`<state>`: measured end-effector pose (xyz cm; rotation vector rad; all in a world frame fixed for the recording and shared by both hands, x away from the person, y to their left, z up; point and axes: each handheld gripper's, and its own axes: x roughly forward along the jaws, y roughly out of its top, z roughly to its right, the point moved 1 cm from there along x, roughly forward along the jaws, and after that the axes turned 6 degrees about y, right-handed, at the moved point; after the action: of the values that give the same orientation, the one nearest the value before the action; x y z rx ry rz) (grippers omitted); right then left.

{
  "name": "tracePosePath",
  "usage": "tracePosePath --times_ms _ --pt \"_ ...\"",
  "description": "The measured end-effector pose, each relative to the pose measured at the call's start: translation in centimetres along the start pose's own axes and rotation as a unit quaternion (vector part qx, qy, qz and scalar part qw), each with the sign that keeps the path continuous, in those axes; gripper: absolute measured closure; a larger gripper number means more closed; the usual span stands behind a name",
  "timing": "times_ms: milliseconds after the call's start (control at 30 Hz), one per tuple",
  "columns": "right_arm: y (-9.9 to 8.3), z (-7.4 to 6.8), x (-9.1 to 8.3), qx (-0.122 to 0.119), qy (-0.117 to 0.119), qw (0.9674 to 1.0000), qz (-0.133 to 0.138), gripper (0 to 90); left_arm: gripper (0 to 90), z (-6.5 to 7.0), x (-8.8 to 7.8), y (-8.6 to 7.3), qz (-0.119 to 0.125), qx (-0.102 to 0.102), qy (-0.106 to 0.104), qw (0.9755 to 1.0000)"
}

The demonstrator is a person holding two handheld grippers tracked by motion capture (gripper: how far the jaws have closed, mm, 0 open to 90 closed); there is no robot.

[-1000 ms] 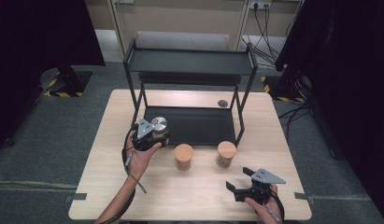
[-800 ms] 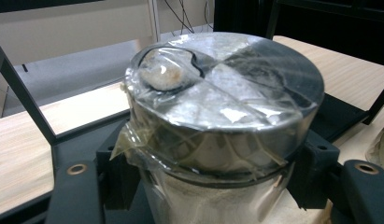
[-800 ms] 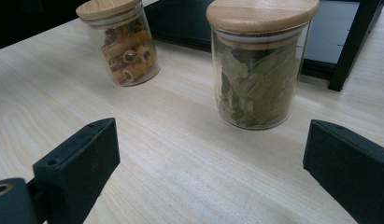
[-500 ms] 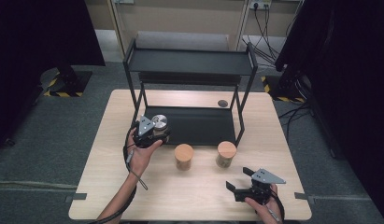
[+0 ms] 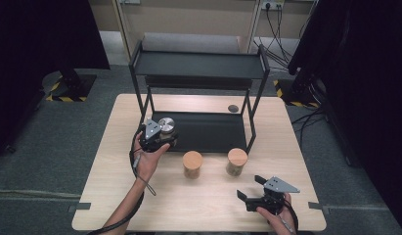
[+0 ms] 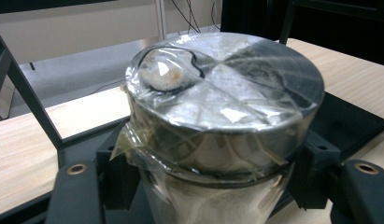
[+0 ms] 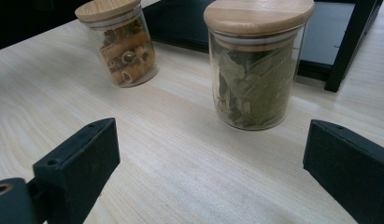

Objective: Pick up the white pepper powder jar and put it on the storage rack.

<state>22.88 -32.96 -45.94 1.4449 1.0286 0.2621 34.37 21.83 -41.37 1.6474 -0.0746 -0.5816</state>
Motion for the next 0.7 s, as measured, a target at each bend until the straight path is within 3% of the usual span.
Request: tracePosePath --times_ms 700 --pt "0.0 0.0 0.0 0.0 0.001 1.0 0.0 4.3 31.1 0.0 1.6 0.2 -0.006 -0.006 0.012 0.9999"
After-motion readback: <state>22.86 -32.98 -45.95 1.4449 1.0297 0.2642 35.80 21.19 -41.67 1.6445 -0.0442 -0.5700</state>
